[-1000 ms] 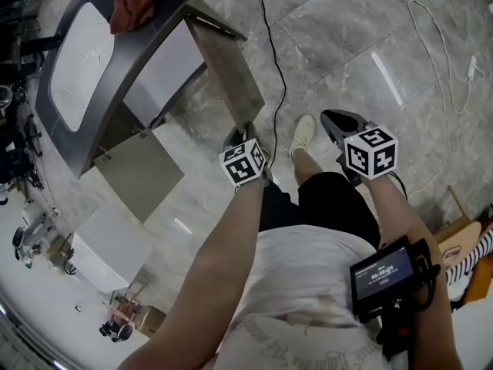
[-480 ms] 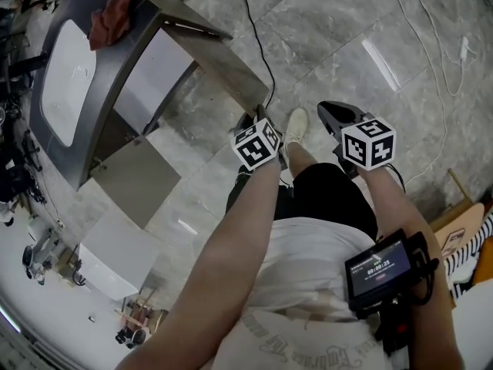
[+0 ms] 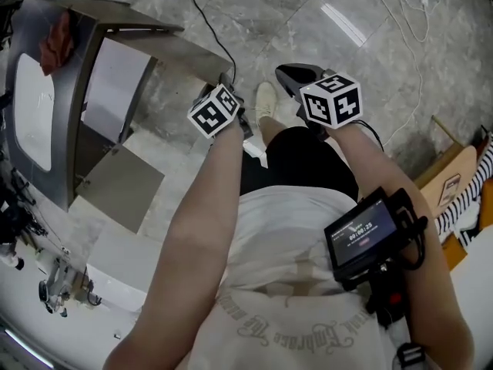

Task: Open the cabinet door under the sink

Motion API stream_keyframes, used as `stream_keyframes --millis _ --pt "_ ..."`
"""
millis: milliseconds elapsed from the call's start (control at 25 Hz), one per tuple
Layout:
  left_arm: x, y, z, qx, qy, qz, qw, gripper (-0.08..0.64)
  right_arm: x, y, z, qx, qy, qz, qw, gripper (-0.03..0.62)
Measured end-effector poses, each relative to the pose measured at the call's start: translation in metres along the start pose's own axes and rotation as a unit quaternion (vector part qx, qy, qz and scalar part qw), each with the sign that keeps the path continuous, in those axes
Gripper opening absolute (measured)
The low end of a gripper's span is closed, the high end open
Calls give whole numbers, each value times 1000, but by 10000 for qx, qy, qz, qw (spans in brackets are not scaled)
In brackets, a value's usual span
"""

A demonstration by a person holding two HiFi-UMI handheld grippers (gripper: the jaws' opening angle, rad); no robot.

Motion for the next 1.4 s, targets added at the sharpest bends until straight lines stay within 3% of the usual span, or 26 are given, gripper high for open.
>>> stream_keyframes --millis 120,280,440,720,1040,1200,1400 --pt "4 -3 -4 -280 -79 -180 9994 165 1 0 -2 -3 -27 24 10000 31" --pt "7 0 -12 -721 122 -350 9967 263 4 -1 -2 38 -92 43 9999 31" --pt "5 13 -15 -986 195 -462 9939 282 7 -4 -2 80 -115 43 9999 31" --pt "7 65 -35 -1983 323 108 9796 284 21 -12 -18 261 0 92 9996 31" --pt "36 131 -91 -2020 33 654 9772 281 54 -44 -73 368 821 -213 9957 31" --pt "46 175 -128 -1972 -291 879 9760 217 79 -62 -121 554 1207 -226 9909 31" --pt "42 227 -200 -1533 217 1544 9758 106 115 -96 -198 1046 1737 -57 9792 31"
Point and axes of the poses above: the fingertips, and each gripper's own axes: y backward along the fingers, z to its right, x out of its top, the point moved 10 cm from there along y, backward along the fingers, and after that the axes turned 5 degrees about y, right-handed, at the moved point
